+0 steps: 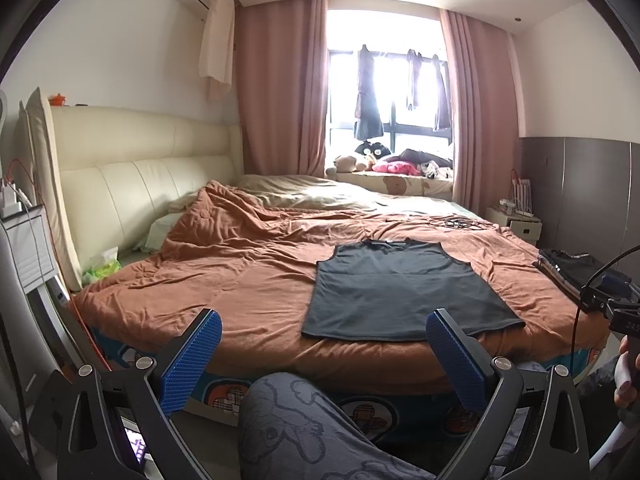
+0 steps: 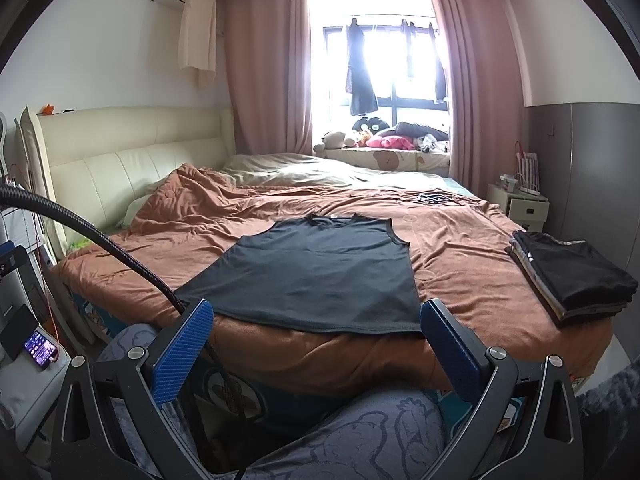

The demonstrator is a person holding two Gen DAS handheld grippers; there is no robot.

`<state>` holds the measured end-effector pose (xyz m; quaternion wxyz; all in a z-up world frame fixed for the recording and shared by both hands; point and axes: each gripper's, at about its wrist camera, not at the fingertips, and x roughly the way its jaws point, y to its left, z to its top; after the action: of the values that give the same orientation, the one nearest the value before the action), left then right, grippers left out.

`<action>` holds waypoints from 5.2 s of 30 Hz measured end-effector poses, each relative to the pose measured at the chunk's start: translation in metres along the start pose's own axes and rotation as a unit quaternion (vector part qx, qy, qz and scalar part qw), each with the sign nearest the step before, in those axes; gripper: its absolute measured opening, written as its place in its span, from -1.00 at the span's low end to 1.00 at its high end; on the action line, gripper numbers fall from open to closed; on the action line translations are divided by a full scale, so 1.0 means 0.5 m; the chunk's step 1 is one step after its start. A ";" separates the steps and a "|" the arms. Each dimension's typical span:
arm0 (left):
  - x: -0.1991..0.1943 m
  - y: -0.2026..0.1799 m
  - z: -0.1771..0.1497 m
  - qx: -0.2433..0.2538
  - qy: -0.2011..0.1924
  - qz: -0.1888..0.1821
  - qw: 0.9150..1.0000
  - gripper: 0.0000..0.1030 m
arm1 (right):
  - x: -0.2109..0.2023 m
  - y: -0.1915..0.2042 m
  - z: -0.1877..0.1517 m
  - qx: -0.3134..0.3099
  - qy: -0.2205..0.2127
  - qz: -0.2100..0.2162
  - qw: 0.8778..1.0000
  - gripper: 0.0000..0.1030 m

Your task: Fold small clothes

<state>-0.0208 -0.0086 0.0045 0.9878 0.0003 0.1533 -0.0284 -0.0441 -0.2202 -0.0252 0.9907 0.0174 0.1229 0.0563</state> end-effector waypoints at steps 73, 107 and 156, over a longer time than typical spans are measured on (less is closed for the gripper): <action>0.621 0.098 -0.094 -0.062 0.267 -0.039 0.961 -0.01 | 0.411 -0.171 0.041 0.136 0.200 -0.067 0.968 0.07; 0.710 0.128 -0.143 -0.123 0.289 -0.055 0.948 -0.89 | 0.470 -0.245 -0.003 0.215 0.192 -0.051 0.956 -0.91; 0.239 0.210 -0.011 -0.182 0.088 -0.099 0.974 -0.90 | -0.016 -0.185 0.045 0.117 0.013 0.018 0.993 -0.92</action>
<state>0.0969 0.0897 -0.0379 0.9462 -0.1918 0.2416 -0.0976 -0.0362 -0.3135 -0.0059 0.9790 0.1349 0.1407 0.0591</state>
